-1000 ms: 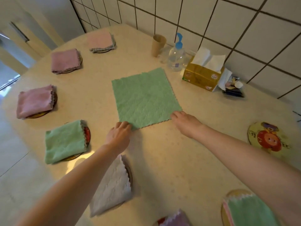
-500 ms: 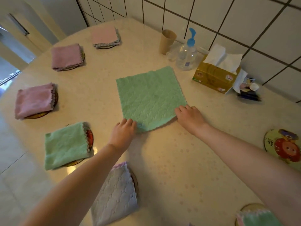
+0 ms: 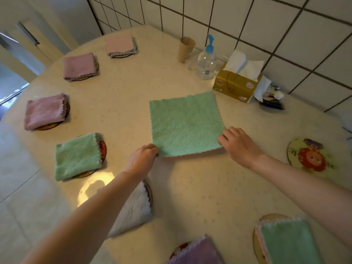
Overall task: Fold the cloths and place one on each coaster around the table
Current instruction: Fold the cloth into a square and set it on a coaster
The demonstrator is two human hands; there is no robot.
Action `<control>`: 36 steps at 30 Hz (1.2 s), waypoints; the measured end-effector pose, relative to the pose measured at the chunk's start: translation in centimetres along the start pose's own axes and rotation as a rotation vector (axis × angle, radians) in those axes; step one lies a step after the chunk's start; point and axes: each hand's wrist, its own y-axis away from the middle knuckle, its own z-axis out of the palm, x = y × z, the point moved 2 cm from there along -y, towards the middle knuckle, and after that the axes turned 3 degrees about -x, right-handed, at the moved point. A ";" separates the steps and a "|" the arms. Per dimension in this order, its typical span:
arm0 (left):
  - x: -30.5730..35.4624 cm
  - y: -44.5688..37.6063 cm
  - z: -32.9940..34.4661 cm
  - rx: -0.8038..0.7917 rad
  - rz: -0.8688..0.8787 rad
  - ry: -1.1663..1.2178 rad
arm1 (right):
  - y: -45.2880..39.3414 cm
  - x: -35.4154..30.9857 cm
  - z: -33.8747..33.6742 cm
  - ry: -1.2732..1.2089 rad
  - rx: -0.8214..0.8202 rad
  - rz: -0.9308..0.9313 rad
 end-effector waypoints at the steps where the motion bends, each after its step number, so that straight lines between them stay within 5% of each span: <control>1: 0.9 1.0 0.3 -0.025 0.017 0.016 | 2.2 -0.3 -0.1 -0.027 0.008 -0.001; 7: 5.3 7.3 2.5 -0.159 0.209 0.065 | 13.7 -2.5 -0.3 -0.327 -0.213 0.066; 15: 7.5 12.2 3.2 -0.299 -0.014 0.117 | 20.9 -3.6 -2.4 -0.778 -0.258 0.206; 18: 7.7 12.0 2.8 -0.330 -0.127 0.346 | 21.4 -3.2 -2.6 -0.891 -0.244 0.307; 26: 6.6 7.2 1.9 -0.045 -0.511 0.986 | 16.0 0.4 -2.6 -1.189 0.003 0.671; 36: 4.3 1.3 4.2 0.088 -0.711 1.022 | 7.9 3.6 3.5 -1.305 0.040 0.960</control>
